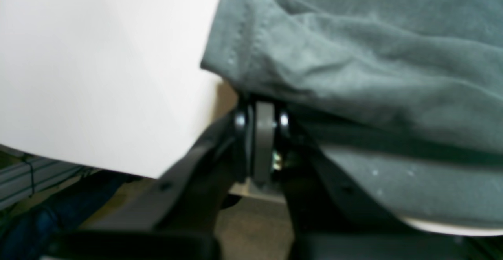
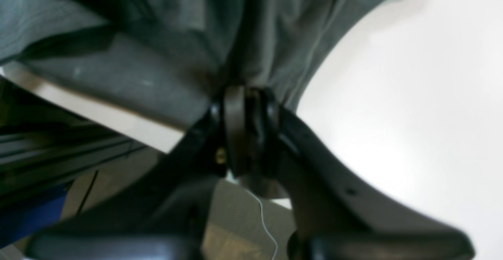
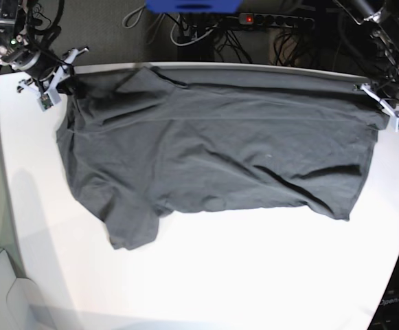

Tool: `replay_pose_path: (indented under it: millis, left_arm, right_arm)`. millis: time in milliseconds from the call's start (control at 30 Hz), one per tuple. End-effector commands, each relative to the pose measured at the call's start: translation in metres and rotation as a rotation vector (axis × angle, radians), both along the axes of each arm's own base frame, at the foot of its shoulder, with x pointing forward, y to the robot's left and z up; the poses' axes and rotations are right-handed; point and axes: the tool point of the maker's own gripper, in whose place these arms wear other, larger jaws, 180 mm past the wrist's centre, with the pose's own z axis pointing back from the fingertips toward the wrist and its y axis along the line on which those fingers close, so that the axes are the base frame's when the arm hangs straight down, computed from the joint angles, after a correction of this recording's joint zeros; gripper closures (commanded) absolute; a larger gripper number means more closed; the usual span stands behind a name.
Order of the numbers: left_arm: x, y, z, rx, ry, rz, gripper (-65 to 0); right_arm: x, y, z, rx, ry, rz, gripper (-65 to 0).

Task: Layout the t-shirt on the table in an organized manner, then fold the t-shirt properly
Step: 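Pull the shirt further toward the collar end with both grippers, then release the shirt and move both grippers to the hem corners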

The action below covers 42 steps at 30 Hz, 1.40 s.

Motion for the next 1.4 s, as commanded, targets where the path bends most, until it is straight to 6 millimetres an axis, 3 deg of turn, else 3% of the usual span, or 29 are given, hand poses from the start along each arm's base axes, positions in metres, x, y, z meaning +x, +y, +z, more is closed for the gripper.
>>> replay_pose_path:
  millis: [0, 133, 300, 367, 533, 1000, 1200, 1367]
  left_arm:
    - [-0.001, 0.012, 0.007, 0.041, 0.014, 0.008, -0.5]
    - [-0.001, 0.012, 0.007, 0.041, 0.014, 0.008, -5.4]
    - [-0.001, 0.011, 0.007, 0.035, 0.005, 0.007, -30.6]
    - [0.001, 0.009, 0.008, 0.016, -0.014, 0.012, -35.6]
    - [-0.007, 0.025, 0.015, 0.020, -0.038, 0.080, -36.2]
    - [0.008, 0.033, 0.044, 0.084, -0.103, 0.070, -36.2]
    - [0.019, 0.036, 0.060, 0.113, -0.147, 0.065, -36.2]
    - [0.035, 0.035, 0.089, 0.165, -0.217, 0.051, -36.6]
  right_arm:
    - [-0.017, -0.021, -0.010, -0.105, 0.094, 0.000, -13.6]
    - [-0.007, -0.011, 0.004, -0.105, 0.041, 0.015, -17.4]
    - [0.009, -0.010, 0.034, -0.125, -0.057, -0.012, -17.8]
    - [0.013, -0.008, 0.041, -0.130, -0.079, -0.005, -17.8]
    - [0.016, -0.007, 0.043, -0.131, -0.089, -0.003, -17.8]
    - [0.025, -0.004, 0.062, -0.152, -0.143, 0.020, -18.2]
    - [0.031, -0.027, 0.078, -0.198, -0.188, -0.034, -28.3]
    - [0.063, -0.031, 0.103, -0.221, -0.284, -0.025, -37.6]
